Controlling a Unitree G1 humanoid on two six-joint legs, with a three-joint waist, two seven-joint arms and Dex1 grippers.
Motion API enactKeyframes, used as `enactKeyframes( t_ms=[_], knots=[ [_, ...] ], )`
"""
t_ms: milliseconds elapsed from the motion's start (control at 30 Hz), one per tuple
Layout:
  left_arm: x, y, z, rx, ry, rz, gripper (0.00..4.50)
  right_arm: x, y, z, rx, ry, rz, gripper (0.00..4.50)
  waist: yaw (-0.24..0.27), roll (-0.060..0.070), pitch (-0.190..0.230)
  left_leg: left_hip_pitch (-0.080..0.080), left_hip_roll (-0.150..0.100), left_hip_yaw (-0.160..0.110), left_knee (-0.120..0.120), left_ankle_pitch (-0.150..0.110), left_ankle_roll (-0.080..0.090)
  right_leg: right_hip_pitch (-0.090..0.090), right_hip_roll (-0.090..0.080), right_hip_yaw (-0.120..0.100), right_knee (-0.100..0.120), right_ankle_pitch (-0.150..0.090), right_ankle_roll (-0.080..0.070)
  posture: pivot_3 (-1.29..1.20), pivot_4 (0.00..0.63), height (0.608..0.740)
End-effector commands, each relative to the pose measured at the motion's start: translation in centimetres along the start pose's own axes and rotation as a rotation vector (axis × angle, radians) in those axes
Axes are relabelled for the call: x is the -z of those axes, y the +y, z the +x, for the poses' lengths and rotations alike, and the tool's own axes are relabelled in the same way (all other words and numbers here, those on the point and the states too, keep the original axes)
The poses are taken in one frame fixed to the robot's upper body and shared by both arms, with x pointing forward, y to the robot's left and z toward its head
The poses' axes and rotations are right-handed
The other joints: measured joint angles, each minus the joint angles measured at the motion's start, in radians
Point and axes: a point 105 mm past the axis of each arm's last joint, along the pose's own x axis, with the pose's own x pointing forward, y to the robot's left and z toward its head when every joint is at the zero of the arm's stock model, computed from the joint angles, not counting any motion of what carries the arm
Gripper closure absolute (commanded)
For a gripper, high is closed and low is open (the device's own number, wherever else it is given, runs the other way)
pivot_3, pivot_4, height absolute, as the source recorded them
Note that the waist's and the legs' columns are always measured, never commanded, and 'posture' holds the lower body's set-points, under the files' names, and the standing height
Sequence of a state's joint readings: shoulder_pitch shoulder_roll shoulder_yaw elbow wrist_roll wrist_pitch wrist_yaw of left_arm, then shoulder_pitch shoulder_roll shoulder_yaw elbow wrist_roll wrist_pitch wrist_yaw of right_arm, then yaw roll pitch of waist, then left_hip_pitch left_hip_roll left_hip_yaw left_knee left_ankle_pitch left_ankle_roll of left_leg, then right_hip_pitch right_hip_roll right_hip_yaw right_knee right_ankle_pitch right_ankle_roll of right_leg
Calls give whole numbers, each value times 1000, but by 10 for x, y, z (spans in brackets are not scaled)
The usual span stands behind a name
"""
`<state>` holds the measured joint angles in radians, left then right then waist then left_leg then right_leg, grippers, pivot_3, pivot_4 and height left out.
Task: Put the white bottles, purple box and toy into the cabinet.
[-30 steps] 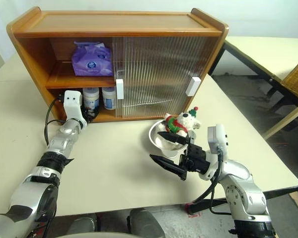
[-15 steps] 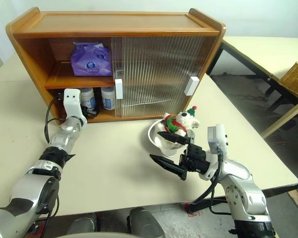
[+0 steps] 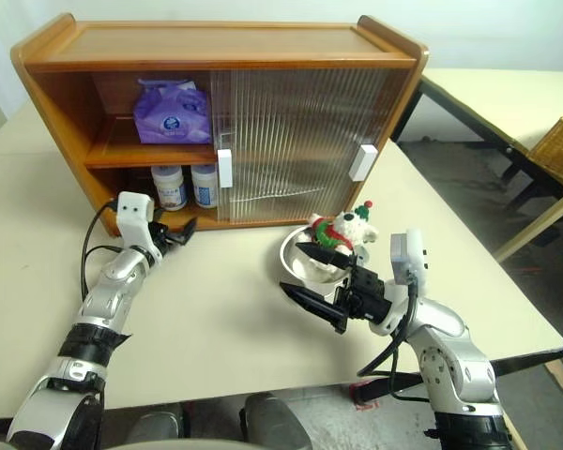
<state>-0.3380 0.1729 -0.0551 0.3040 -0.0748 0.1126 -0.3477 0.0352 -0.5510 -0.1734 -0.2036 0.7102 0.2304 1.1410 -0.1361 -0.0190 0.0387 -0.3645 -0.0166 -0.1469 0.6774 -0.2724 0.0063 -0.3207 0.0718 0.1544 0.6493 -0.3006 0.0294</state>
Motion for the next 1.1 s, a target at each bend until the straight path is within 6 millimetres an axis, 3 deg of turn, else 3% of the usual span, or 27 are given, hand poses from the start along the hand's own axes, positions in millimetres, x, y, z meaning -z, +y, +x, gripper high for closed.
enactKeyframes(
  t_ms=[33, 100, 167, 200, 300, 500, 667, 900, 1100],
  knots=[
    [-2, -6, -15, 91, 8, 75, 0, -1, -2, 0, 0, -5, 11, 585, 0, 0, 0, 0, 0, 0, 0, 0, 0, 0, 0, 0, 0, -1, -2, -196, 44, 740],
    [-7, -10, -22, 145, -7, 108, 0, -1, -3, -1, 3, -4, 12, 1302, 2, 0, 1, 0, 1, -1, -1, 0, 0, -1, 0, 0, 0, 0, -4, -180, 54, 740],
    [-18, -17, -29, 219, -47, 158, 0, -1, -5, -2, 12, -3, 7, 1326, 6, 0, 1, 0, 2, -3, -1, 0, 0, -1, 0, 0, 0, 0, -5, -180, 54, 740],
    [-23, -21, -31, 250, -66, 173, 0, -1, -5, -2, 14, -3, 7, 1175, 9, 0, 1, 0, 2, -5, -1, 0, 0, -1, 0, 1, 0, 1, -6, -180, 54, 740],
    [-48, -34, -31, 333, -169, 265, 645, -2, -7, -4, 22, -11, 3, 129, 20, 1, 2, 0, 3, -11, -2, -1, 0, -1, -1, 2, 0, 3, -10, -187, 49, 740],
    [-107, -76, -8, 470, -403, 287, 2638, -3, -11, -15, 60, -12, -12, 0, 37, 2, 3, -2, 4, -14, -1, -2, 0, -2, -3, 2, 0, 7, -17, -190, 38, 740],
    [-120, -105, 4, 520, -482, 448, 4468, -10, -17, -24, 88, -3, -45, 0, 25, 4, 1, -1, 2, -8, -1, -3, 2, -1, -2, 1, 0, 10, -5, -206, 27, 740],
    [-127, -117, 18, 464, -504, 782, 4468, -10, -15, -28, 92, 9, -51, 0, 9, 6, 1, -2, 2, -4, -1, -4, 3, -1, -1, 0, 0, 2, 8, -214, 14, 740],
    [-140, -112, 28, 388, -484, 916, 4468, -6, -13, -25, 75, 15, -43, 0, 6, 6, 1, -2, 0, -3, 0, -5, 4, 0, -1, 0, -1, 1, 9, -201, 5, 740]
  ],
)
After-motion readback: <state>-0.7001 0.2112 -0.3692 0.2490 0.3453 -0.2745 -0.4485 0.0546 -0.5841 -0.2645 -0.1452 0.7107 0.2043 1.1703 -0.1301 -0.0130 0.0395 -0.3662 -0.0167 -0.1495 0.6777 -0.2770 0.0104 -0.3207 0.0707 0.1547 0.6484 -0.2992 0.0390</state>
